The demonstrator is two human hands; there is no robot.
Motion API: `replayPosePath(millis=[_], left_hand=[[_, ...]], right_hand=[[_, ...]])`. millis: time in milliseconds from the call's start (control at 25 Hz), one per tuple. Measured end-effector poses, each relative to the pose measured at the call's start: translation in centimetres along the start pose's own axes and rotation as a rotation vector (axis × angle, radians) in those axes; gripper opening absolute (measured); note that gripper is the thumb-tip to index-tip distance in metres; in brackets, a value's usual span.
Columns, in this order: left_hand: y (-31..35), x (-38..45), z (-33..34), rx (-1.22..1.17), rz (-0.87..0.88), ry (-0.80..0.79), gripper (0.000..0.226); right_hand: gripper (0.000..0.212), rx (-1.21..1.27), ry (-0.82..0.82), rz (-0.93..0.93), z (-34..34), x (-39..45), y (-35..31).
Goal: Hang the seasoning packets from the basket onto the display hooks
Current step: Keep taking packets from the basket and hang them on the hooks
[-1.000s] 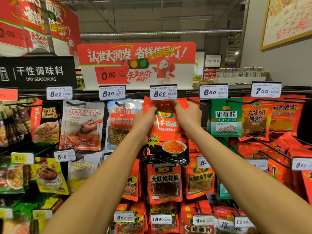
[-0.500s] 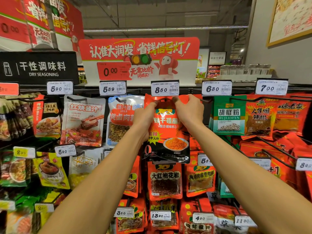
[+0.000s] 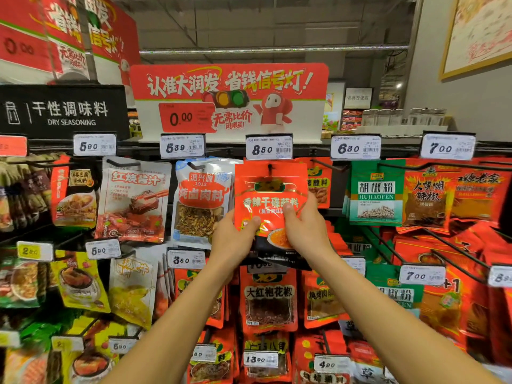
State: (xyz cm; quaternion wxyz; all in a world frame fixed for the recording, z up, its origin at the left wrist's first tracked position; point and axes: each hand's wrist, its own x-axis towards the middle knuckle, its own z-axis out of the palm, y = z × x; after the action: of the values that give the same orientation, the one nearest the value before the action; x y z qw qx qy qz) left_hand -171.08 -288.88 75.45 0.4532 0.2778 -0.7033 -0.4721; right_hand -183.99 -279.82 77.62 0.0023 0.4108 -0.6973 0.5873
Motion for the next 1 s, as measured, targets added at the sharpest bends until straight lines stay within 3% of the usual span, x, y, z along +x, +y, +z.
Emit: replayPosePath(millis=[160, 400, 520, 640, 720, 800, 1000], left_hand=[[1.0, 4.1, 1.5, 0.069, -0.124, 0.046, 0.027], [1.1, 6.1, 2.8, 0.195, -0.174, 0.103, 0.028], [1.0, 4.9, 1.5, 0.191, -0.132, 0.093, 0.031], [1.2, 2.4, -0.8, 0.171, -0.065, 0.119, 0.050], [1.3, 0.1, -2.0, 0.092, -0.037, 0.114, 0.035], [1.1, -2.5, -2.9, -0.039, -0.087, 0.071, 0.016], [-2.8, -10.5, -2.6, -0.277, -0.346, 0.019, 0.017]], right_hand=[[0.047, -0.025, -0.035, 0.173, 0.9, 4.1, -0.2], [0.051, 0.033, -0.097, 0.327, 1.8, 6.8, 1.0], [0.034, 0.079, -0.093, 0.270, 0.6, 6.0, 1.7], [0.025, 0.072, 0.010, 0.142, -2.4, 3.9, 1.8], [0.017, 0.169, 0.035, 0.109, -4.8, 1.9, 1.8], [0.017, 0.318, -0.045, 0.128, -6.8, -0.8, 2.0], [0.027, 0.415, -0.248, 0.315, -8.6, -8.4, 6.6]])
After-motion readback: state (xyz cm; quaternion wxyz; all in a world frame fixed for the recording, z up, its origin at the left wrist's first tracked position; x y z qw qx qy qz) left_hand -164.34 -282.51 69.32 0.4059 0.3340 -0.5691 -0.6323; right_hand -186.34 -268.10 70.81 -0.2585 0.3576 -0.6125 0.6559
